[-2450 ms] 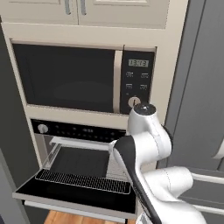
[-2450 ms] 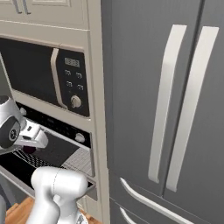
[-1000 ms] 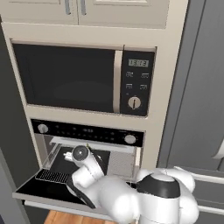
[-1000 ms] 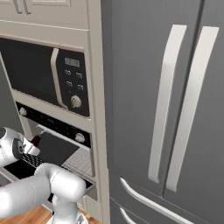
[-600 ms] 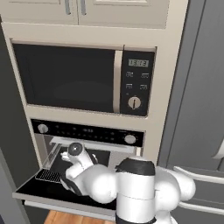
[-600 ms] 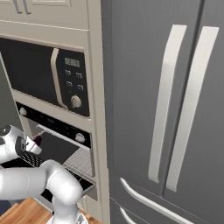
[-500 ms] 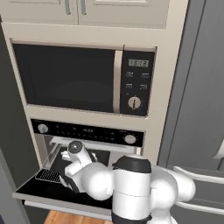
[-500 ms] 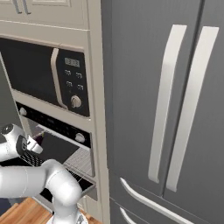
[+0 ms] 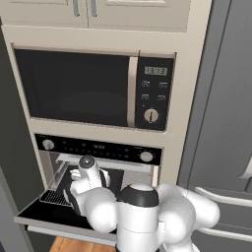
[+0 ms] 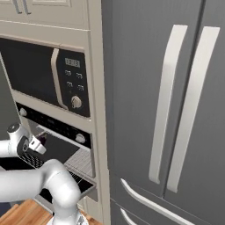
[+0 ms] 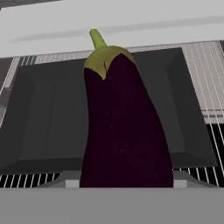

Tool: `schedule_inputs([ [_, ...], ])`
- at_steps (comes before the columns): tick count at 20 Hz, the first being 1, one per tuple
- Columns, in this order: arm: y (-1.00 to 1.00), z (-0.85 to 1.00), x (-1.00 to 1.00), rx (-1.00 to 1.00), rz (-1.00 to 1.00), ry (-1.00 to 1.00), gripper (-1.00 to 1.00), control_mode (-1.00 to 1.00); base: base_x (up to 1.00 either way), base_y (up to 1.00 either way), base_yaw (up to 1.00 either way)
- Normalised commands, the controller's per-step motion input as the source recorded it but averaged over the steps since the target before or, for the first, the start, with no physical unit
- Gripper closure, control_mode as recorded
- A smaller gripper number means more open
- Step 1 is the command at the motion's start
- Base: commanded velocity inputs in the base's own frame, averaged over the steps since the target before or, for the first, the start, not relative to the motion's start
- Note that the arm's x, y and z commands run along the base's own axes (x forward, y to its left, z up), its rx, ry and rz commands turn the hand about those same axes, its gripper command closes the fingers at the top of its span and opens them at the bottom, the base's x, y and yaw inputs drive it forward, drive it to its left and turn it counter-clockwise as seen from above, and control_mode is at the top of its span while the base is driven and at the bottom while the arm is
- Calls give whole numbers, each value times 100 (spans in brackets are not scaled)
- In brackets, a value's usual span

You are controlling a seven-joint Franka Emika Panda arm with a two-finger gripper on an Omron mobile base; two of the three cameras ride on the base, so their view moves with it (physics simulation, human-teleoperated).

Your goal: Place the eggplant on the bottom rack of the oven.

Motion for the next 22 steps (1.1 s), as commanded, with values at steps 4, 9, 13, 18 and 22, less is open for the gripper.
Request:
schedule_inputs([
  [4,1,-24,8,0,0,1,100,-100,0,0,0],
  [9,0,-5,19,0,0,5,100,-100,0,0,0],
  [13,1,-17,28,0,0,10,100,-100,0,0,0],
  [18,4,-31,25,-1,0,6,100,-100,0,0,0],
  [22,4,-33,23,-4,0,1,100,-100,0,0,0],
])
